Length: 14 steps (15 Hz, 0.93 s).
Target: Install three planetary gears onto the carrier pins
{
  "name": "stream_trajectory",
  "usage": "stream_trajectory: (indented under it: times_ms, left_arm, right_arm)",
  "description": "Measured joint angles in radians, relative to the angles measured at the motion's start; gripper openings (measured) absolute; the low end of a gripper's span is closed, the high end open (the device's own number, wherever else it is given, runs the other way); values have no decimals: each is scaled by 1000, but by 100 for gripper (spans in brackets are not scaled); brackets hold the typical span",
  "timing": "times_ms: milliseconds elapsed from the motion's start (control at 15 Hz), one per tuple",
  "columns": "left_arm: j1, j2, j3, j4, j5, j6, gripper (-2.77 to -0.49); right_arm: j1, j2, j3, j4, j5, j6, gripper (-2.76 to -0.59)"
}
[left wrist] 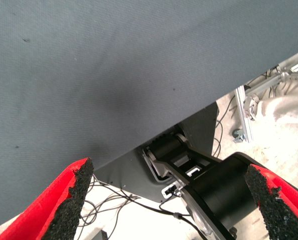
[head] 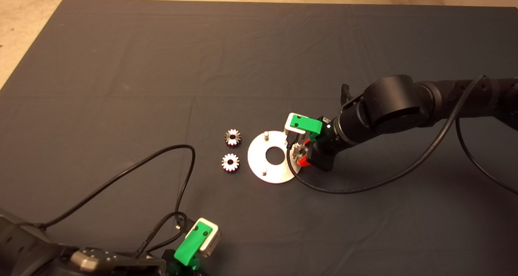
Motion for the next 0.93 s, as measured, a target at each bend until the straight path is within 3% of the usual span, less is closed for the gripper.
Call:
stream_trajectory:
  times_ms: [133, 533, 933]
  left_arm:
    - [0, 0, 0, 0, 0, 0, -108]
    - [0, -1, 0, 0, 0, 0, -108]
    - [-5, 0, 0, 0, 0, 1, -108]
  right_arm:
    - [0, 0, -5, -14, 2, 0, -241]
    - [0, 3, -19, -16, 13, 0, -241]
    - [0, 8, -19, -17, 10, 0, -242]
